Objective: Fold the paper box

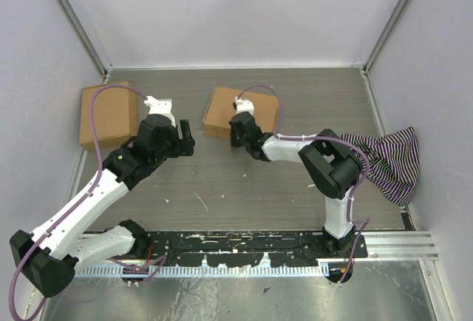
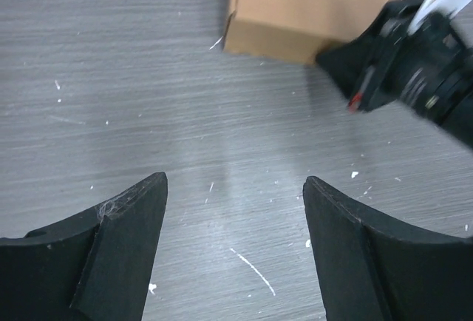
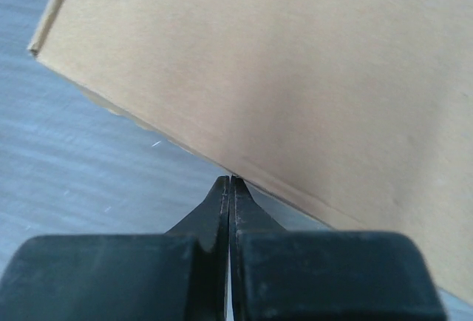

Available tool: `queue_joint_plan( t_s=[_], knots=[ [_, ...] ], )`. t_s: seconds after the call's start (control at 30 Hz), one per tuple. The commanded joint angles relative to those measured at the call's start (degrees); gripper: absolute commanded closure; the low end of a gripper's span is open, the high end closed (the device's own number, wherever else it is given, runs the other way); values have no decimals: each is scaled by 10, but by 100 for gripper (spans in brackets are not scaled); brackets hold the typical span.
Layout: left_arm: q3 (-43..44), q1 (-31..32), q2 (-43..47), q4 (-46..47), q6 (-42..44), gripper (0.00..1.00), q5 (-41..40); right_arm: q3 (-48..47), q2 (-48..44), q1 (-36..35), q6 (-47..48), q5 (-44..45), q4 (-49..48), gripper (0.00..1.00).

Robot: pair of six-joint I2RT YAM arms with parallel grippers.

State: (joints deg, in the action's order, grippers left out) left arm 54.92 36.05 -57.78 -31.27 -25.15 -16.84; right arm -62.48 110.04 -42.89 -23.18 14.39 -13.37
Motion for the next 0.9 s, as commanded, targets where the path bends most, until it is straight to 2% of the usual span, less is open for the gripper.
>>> queue_joint_plan(
  t_s=[0.0,0.1,0.57,0.73,0.87],
  knots=[
    [-22,0,18,-15,-19,19,-23,-41,-6,52,-11,-13,25,99],
    [-26,0,20,-21,-23,19,-23,-39,-21,74,0,-37,43,99],
    [-38,0,-26,-5,-35,19,-2,-43,-33,148,24,-27,77,99],
    [-41,0,-26,-4,-37,20,1,-26,-62,155,31,-90,73,99],
    [-54,0,-11,1,-38,20,1,27,-130,148,16,-125,64,97]
  ],
)
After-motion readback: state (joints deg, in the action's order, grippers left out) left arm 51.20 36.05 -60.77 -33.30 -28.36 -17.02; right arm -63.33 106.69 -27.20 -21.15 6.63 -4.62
